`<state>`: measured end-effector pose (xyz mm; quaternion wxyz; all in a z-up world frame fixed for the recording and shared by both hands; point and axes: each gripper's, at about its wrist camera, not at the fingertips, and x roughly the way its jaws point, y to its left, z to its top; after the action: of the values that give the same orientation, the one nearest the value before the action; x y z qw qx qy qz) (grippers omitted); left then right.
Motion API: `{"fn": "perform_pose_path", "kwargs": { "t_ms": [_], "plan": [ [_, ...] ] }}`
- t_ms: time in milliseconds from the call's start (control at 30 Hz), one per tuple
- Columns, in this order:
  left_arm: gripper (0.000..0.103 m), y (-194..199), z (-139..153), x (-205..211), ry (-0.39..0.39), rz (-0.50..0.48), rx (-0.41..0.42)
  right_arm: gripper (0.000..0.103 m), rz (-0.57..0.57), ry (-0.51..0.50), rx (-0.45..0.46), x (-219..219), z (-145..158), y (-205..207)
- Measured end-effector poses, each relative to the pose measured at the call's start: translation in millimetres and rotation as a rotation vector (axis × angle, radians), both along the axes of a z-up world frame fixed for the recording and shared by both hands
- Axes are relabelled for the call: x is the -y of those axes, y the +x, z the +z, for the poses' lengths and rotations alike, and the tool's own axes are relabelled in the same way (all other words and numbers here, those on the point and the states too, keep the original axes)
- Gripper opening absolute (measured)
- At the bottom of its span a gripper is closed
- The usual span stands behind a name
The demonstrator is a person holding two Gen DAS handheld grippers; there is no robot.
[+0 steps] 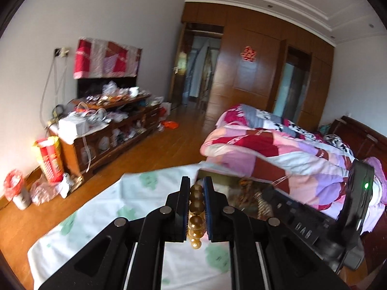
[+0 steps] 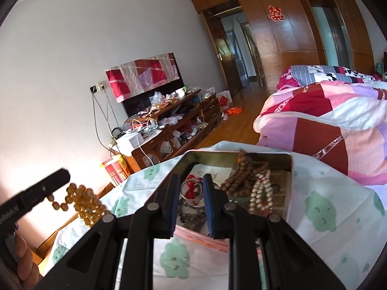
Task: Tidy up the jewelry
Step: 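Carry the silver ring and gold beads into the tin and open both tools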
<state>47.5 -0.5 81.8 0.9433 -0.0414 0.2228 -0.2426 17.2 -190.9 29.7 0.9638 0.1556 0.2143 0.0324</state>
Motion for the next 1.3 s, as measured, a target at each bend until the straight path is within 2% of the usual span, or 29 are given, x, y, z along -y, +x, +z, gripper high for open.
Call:
{"fn": "perform_pose_path", "kwargs": {
  "t_ms": [100,367,567,800,1033,1233,1267,1300],
  "plan": [
    [0.01,9.4,5.0,16.2,-0.009,-0.03,0.019,0.022,-0.012,-0.025,-0.002,7.8,1.8,6.1],
    [0.01,58.8,-19.2,53.8,-0.039,-0.042,-0.061,0.022,-0.044,-0.042,-0.044,28.4,-0.1,43.2],
    [0.01,80.0,-61.7,66.6,0.037,-0.018,-0.164,0.022,-0.088,0.004,-0.141,35.4,-17.1,82.4],
    [0.01,85.8,-74.6,74.9,0.128,0.006,-0.192,0.022,-0.116,0.04,-0.23,28.3,-36.8,103.0],
    [0.01,84.5,-88.7,87.2,0.261,0.049,-0.193,0.022,-0.118,-0.016,-0.225,21.3,-34.2,100.2],
    [0.011,84.3,-93.0,88.8,0.307,0.072,-0.182,0.023,-0.107,0.017,-0.224,22.8,-38.4,101.6],
    [0.011,84.7,-93.2,88.7,0.308,0.073,-0.181,0.026,-0.106,0.012,-0.22,22.5,-38.0,101.1],
    [0.011,85.2,-93.6,88.3,0.311,0.077,-0.183,0.034,-0.1,0.006,-0.214,21.2,-37.4,99.8]
  ]
}}
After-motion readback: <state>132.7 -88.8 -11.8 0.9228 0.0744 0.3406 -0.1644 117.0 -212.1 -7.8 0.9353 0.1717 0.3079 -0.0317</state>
